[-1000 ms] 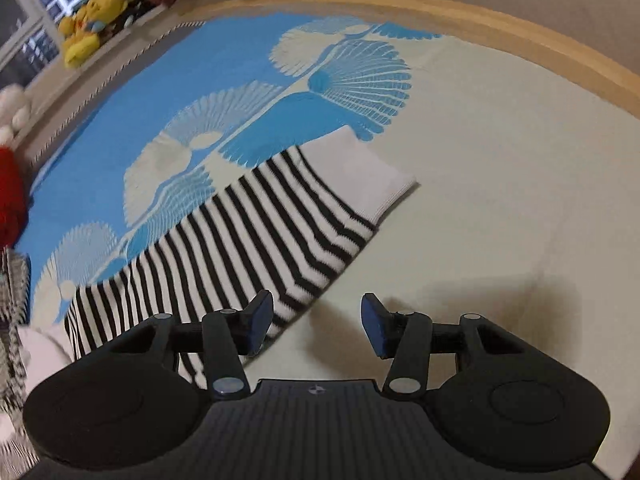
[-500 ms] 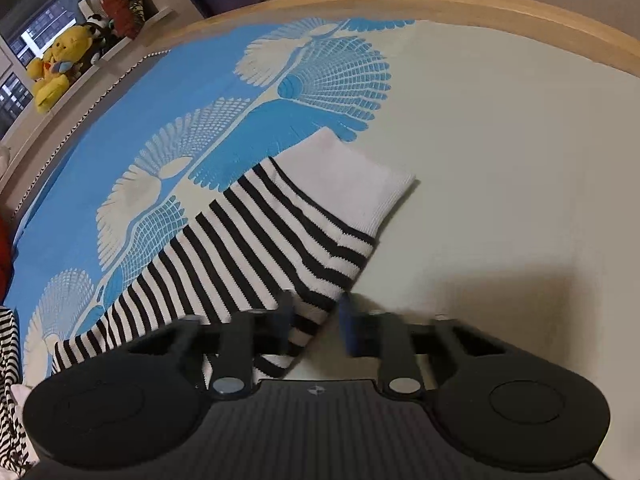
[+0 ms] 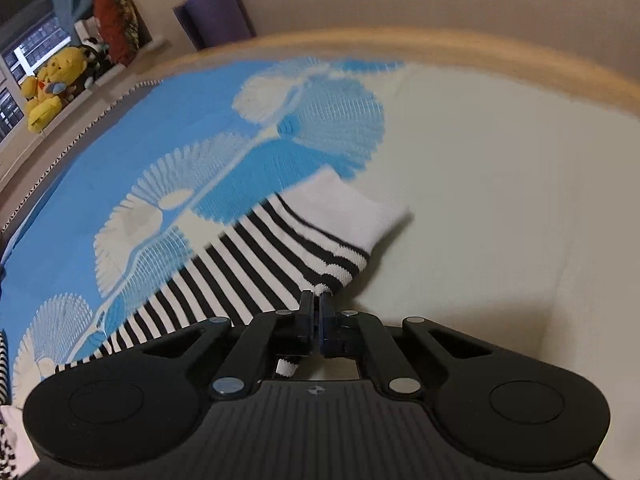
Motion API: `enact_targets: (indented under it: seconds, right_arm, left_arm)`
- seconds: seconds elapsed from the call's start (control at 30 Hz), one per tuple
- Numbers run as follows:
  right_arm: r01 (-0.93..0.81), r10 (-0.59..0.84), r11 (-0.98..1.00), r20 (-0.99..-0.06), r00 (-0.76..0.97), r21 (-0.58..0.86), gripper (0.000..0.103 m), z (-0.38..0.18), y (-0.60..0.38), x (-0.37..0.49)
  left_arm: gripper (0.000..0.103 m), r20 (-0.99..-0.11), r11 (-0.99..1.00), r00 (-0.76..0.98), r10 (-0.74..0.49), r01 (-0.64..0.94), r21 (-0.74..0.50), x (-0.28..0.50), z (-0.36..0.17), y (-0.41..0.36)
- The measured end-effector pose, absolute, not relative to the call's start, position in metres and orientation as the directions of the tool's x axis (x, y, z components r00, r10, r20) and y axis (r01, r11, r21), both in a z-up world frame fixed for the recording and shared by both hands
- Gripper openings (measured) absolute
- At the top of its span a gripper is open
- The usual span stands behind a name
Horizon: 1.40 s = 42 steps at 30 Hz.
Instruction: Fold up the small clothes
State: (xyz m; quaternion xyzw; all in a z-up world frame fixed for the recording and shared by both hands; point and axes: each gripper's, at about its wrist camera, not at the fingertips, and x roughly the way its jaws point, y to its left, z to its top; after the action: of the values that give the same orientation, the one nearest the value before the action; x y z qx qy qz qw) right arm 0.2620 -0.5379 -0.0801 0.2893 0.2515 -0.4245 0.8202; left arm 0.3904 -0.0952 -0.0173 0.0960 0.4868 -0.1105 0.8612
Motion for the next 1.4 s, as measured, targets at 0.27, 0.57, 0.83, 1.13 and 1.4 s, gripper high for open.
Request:
enact_targets:
  seconds: [0.27,0.57,0.83,1.13,1.4]
  right_arm:
    - [0.526,-0.510,0.850,-0.274,0.816,-0.015,0.001,0.004,-0.377,0.320]
    - [-0.386,0.406,0.908,-0.557,0.725,0.160,0.027,-0.044,-0.150,0.359]
    - [-0.278,0.278,0.953,-0.715,0.641,0.121,0.032,-0.048,-0.143,0.363]
    - [0.207,0.012,0.947,-0.672,0.740,0.244,0.056,0.002,-0.219,0.341]
    - [0.299,-0.069,0.940,-0.768,0.637,0.163,0.053,-0.031,-0.237,0.363]
  left_arm:
    - [0.062,-0.843,0.988,0.535,-0.053,0.151,0.034,0.404,-0.001,-0.047]
    - [0.064,-0.853,0.992,0.521,0.036,-0.124,-0.034,0.421,0.008,0.058]
    - [0.065,-0.857,0.978,0.515,-0.025,-0.166,-0.128,0.422,0.012,0.084]
    - [0.017,-0.859,0.977,0.506,-0.076,-0.133,-0.165,0.427,-0.013,0.069]
    - [0.013,-0.849,0.957,0.502,-0.162,-0.129,-0.259,0.444,-0.048,0.049]
